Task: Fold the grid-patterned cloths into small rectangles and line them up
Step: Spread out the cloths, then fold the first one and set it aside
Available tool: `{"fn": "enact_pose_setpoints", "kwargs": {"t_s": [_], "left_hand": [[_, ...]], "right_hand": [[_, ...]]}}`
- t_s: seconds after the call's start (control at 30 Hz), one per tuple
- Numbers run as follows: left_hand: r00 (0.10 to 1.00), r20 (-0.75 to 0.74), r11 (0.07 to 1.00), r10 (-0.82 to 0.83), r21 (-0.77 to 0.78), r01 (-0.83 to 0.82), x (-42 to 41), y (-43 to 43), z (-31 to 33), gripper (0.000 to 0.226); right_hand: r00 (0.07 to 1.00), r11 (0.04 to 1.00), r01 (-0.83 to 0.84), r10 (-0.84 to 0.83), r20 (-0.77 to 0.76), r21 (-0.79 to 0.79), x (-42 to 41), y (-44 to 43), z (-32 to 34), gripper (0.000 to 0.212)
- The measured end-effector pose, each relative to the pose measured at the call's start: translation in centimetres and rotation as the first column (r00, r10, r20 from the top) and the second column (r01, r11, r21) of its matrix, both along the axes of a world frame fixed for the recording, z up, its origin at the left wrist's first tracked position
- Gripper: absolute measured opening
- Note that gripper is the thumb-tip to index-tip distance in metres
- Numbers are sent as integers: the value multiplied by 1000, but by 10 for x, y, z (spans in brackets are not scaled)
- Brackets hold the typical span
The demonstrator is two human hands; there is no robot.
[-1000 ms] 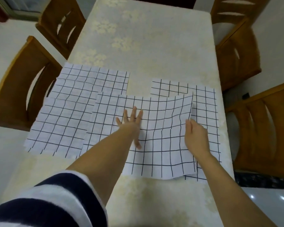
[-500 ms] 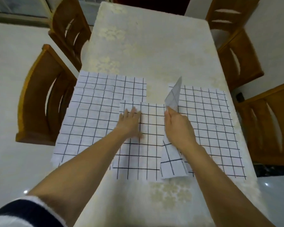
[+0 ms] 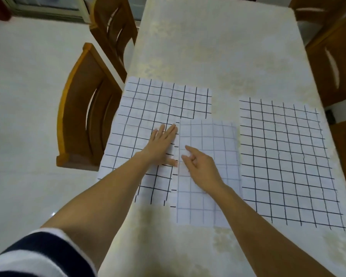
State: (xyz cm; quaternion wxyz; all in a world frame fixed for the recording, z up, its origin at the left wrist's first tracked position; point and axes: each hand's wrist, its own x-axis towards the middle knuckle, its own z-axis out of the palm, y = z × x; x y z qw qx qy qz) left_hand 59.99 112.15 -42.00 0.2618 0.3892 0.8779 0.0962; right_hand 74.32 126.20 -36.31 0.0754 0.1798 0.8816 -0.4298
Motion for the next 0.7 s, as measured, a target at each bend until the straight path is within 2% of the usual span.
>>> {"fn": "enact_pose_setpoints", "kwargs": {"t_s": [0.07, 0.1, 0.2, 0.3, 0.53, 0.63, 0.7], "left_hand": [[999, 55, 1000, 1, -19, 0, -9, 2, 7, 133], [998, 58, 1000, 2, -23, -1, -13, 2, 9, 133], [998, 61, 999, 4, -33, -2, -15, 0, 10, 132], [998, 56, 999, 0, -53, 3, -12, 1, 7, 134], [998, 57, 999, 15, -44, -12, -13, 2, 9, 135], [993, 105, 997, 61, 30, -65, -12, 1, 10, 140], [970, 201, 978, 137, 127, -164, -9, 0, 13, 142]], "right_hand": [[991, 973, -58, 83, -102, 224, 6, 16, -12, 58], [986, 939, -118, 150, -75, 323, 8, 25, -20, 67], [937, 826, -349, 305, 170, 443, 10, 37, -33, 93], [889, 758, -455, 354, 291, 468, 9, 34, -47, 96], [892, 751, -447, 338, 299, 485, 6, 31, -50, 93], [885, 745, -462, 349, 308, 482, 6, 31, -48, 93], [907, 812, -419, 353, 229, 406, 7, 32, -44, 90]]}}
